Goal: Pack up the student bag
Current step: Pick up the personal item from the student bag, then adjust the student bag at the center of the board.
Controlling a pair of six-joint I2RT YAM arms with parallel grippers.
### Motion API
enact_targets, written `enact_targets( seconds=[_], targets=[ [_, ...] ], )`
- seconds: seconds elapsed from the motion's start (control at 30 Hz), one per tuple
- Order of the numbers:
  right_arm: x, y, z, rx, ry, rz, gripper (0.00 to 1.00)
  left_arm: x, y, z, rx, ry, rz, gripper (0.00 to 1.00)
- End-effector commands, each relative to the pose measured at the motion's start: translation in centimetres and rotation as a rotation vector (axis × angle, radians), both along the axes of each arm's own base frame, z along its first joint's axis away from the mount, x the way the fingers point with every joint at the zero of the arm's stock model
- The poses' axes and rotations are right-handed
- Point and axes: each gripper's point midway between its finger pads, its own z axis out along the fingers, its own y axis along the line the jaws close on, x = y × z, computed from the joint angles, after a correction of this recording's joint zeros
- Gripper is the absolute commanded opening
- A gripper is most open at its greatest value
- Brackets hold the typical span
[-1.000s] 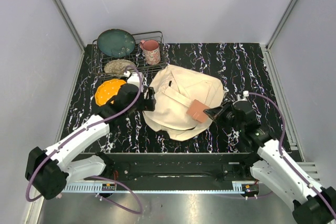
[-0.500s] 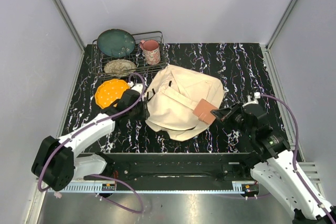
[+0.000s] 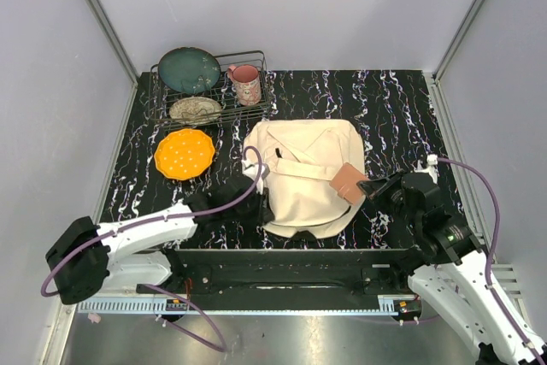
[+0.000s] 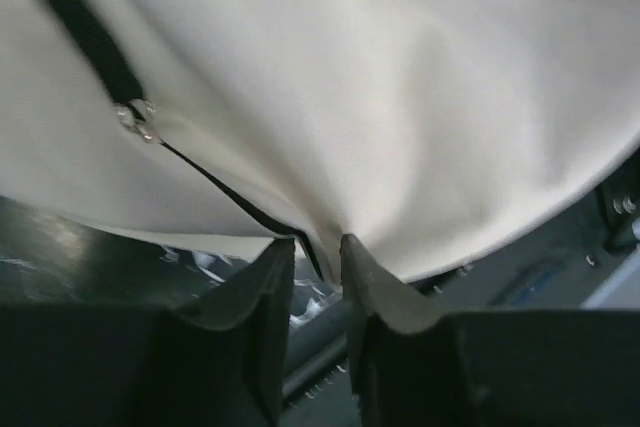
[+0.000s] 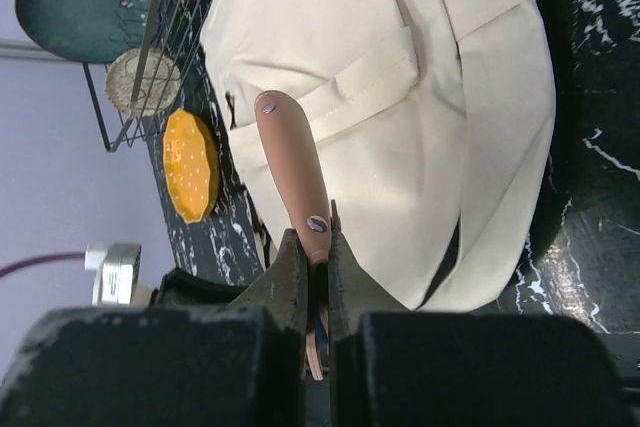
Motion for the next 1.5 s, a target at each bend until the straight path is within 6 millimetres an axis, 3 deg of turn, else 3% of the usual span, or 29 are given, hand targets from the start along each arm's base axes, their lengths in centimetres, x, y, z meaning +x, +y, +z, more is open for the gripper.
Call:
enact_targets(
  seconds=[0.0, 0.1, 0.23, 0.3, 0.37, 0.43, 0.47, 0.5, 0.53, 0.57, 0.6, 0.67, 0.7, 0.77, 0.8, 0.93, 0.97, 1.0, 1.07, 1.23, 1.33, 1.47],
  targets=[
    [0.4, -2.0, 2.3, -0.050, -0.065, -0.085, 0.02, -2.0, -3.3, 2.9, -0.068, 0.020, -0.048, 0.52],
    [0.1, -3.1, 2.2, -0.091, -0.052, -0.116, 0.02, -1.7, -1.3, 3.9, -0.019, -0.029, 0.005, 0.76],
    [-0.3, -3.9, 2.0, -0.119, -0.048, -0.137, 0.03, 0.9, 2.9, 9.7, 0.013, -0.254, 0.124, 0.97],
    [-0.4, -3.9, 1.6, -0.118, -0.043, -0.135, 0.03, 2.7, 3.7, 13.0, 0.013, -0.360, 0.131, 0.99],
    [-0.4, -3.7, 1.1, -0.109, -0.030, -0.134, 0.03, 4.6, 4.0, 14.6, 0.037, -0.420, 0.084, 0.99],
    [-0.5, -3.2, 0.8, -0.088, -0.024, -0.115, 0.03, 6.5, 2.1, 15.9, 0.041, -0.441, -0.004, 0.99],
    [-0.4, -2.9, 0.5, -0.076, -0.019, -0.113, 0.03, 8.2, 1.9, 18.1, 0.050, -0.491, -0.014, 0.99],
    [-0.5, -2.7, 0.5, -0.066, -0.018, -0.103, 0.03, 9.4, 1.2, 16.1, 0.116, -0.428, -0.034, 0.99],
    [-0.6, -2.6, 0.5, -0.055, -0.022, -0.099, 0.03, 10.1, 0.5, 16.1, 0.119, -0.399, -0.053, 0.99],
    [-0.7, -2.6, 0.3, -0.050, -0.015, -0.098, 0.03, 11.6, -0.1, 18.2, 0.095, -0.410, -0.042, 0.99],
    [-0.8, -2.5, 0.3, -0.046, -0.017, -0.092, 0.03, 12.6, -1.1, 16.0, 0.136, -0.342, -0.073, 0.99],
    [-1.0, -2.4, 0.3, -0.035, -0.021, -0.090, 0.03, 13.2, -3.5, 17.0, 0.107, -0.358, -0.184, 0.95],
    [-1.0, -2.4, 0.1, -0.033, -0.018, -0.086, 0.03, 13.8, -4.4, 15.2, 0.131, -0.325, -0.226, 0.95],
    [-1.1, -2.3, -0.1, -0.026, -0.014, -0.084, 0.03, 14.5, -5.7, 15.0, 0.150, -0.354, -0.326, 0.92],
    [-1.2, -2.2, -0.2, -0.023, -0.011, -0.077, 0.03, 15.0, -6.0, 13.5, 0.192, -0.349, -0.369, 0.91],
    [-1.3, -1.7, -0.9, -0.012, 0.006, -0.061, 0.03, 17.5, -5.5, 12.0, 0.288, -0.351, -0.378, 0.91],
    [-1.4, -1.7, -1.1, -0.010, 0.010, -0.058, 0.03, 18.7, -5.3, 13.5, 0.240, -0.322, -0.311, 0.91],
    [-1.4, -1.6, -1.3, -0.010, 0.017, -0.056, 0.03, 18.1, -5.8, 12.6, 0.188, -0.240, -0.337, 0.86],
    [-1.4, -1.6, -1.8, -0.005, 0.026, -0.062, 0.03, 18.5, -6.2, 13.0, 0.113, -0.179, -0.280, 0.83],
    [-1.3, -1.4, -2.2, 0.011, 0.031, -0.062, 0.03, 18.2, -7.0, 10.6, 0.066, -0.036, -0.187, 0.74],
    [-1.3, -1.3, -2.2, 0.008, 0.032, -0.058, 0.03, 17.7, -6.9, 8.4, 0.060, 0.033, -0.142, 0.72],
    [-1.2, -1.3, -2.1, 0.005, 0.029, -0.057, 0.03, 17.5, -7.5, 7.8, 0.043, 0.038, -0.126, 0.71]
  ],
)
